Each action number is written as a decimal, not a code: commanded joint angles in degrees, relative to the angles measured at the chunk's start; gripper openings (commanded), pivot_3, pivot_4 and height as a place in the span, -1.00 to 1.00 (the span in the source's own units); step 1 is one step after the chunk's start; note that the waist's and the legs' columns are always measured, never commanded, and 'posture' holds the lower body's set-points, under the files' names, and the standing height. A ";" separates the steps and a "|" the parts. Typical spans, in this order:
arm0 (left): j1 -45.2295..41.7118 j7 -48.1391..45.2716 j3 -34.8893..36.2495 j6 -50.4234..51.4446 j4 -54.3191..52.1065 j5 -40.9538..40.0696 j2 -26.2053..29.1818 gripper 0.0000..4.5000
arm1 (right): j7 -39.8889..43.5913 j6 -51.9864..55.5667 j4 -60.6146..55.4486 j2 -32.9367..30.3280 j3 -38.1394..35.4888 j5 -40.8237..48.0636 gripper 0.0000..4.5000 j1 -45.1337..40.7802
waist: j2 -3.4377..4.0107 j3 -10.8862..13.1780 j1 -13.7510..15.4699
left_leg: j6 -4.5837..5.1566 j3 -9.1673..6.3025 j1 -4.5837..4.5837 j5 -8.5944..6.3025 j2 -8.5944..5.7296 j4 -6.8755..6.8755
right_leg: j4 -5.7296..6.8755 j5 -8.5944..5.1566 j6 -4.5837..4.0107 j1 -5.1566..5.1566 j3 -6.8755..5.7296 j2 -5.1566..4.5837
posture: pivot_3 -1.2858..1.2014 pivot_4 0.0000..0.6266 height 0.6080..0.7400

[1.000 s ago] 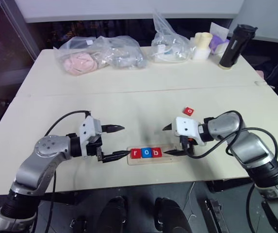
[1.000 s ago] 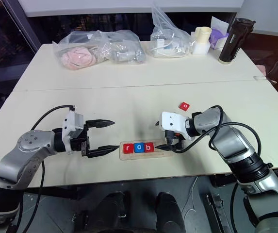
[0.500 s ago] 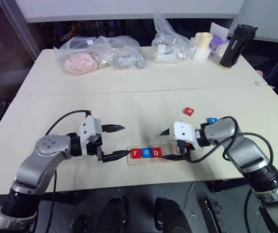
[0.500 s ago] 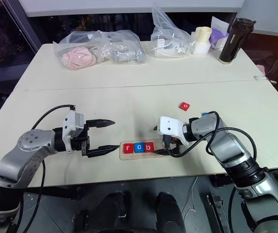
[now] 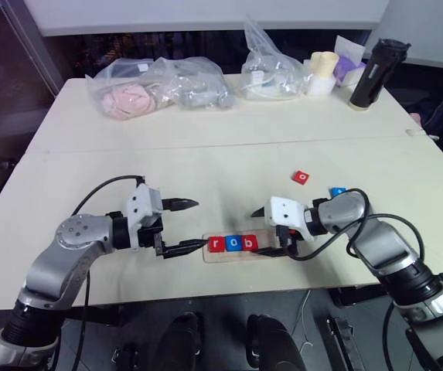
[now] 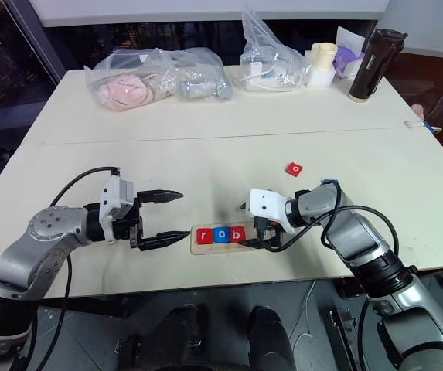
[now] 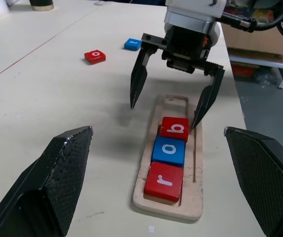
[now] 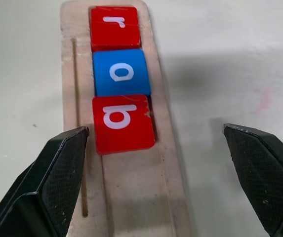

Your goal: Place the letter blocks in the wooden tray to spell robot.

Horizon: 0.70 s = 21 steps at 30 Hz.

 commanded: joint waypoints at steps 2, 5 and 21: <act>-0.44 0.25 0.67 -0.44 -1.72 -0.29 0.30 1.00 | -0.76 -1.05 -0.88 1.29 -0.59 0.19 0.98 -2.02 | 0.00 0.00 0.00 | 0.00 0.00 0.00 0.00 0.00 0.00 | 0.00 0.00 0.00 0.00 0.00 0.00 | 0.03 -0.52 0.97; -0.39 0.33 0.61 -0.37 -1.92 -0.36 0.21 1.00 | -1.14 -0.80 -0.65 1.62 -0.52 -0.11 0.98 -2.27 | 0.00 0.00 -0.01 | 0.00 0.00 0.00 0.00 0.00 -0.01 | 0.00 0.00 0.00 0.00 0.00 0.00 | 0.03 -0.52 0.97; -0.95 0.64 0.42 -0.64 -1.18 -0.22 -0.36 1.00 | -20.92 20.96 -6.49 7.36 -16.21 5.70 0.98 -8.50 | 0.00 0.00 -0.02 | -0.08 0.00 0.00 -0.03 0.01 0.01 | 0.02 0.02 -0.03 -0.02 0.04 -0.08 | 0.03 -0.52 0.97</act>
